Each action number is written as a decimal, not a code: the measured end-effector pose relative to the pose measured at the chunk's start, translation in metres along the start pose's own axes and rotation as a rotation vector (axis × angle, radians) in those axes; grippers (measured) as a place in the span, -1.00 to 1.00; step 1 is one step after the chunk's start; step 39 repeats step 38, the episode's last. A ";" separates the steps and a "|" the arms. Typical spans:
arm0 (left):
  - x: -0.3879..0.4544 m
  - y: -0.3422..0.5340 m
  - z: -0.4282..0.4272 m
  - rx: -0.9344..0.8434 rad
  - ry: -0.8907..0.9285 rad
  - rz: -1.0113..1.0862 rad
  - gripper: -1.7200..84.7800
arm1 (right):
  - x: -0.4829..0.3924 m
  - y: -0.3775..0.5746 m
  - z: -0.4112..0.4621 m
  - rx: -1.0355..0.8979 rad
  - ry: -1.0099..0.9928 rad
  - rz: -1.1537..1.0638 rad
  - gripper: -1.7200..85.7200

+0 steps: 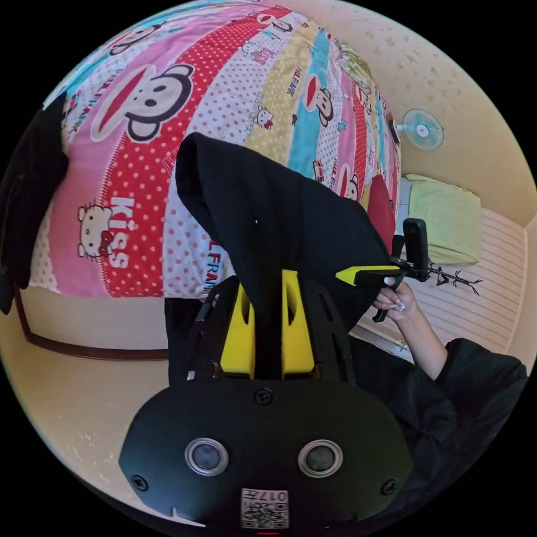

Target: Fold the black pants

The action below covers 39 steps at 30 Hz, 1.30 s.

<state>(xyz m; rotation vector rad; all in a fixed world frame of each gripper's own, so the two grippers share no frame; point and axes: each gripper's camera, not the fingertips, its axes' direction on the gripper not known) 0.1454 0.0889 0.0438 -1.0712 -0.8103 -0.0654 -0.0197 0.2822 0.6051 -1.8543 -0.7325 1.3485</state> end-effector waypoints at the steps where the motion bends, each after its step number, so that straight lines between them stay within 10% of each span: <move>1: -0.003 -0.002 -0.013 0.024 0.002 -0.002 -0.78 | -0.018 -0.017 0.000 0.008 0.000 -0.047 -0.89; 9: -0.056 -0.081 -0.185 0.371 -0.111 -0.083 -0.73 | -0.141 -0.187 -0.009 0.030 0.064 -0.306 -0.84; 15: -0.133 -0.096 -0.192 0.334 0.051 -0.349 -0.66 | -0.112 -0.267 -0.015 0.055 0.161 0.034 -0.72; 26: -0.118 -0.037 0.014 -0.520 -0.012 -0.300 -0.94 | 0.043 0.033 0.093 -0.515 0.959 0.259 -0.93; 39: 0.055 -0.154 0.110 -0.769 -0.170 -0.018 -0.98 | 0.092 0.252 0.032 0.018 0.569 0.728 -0.91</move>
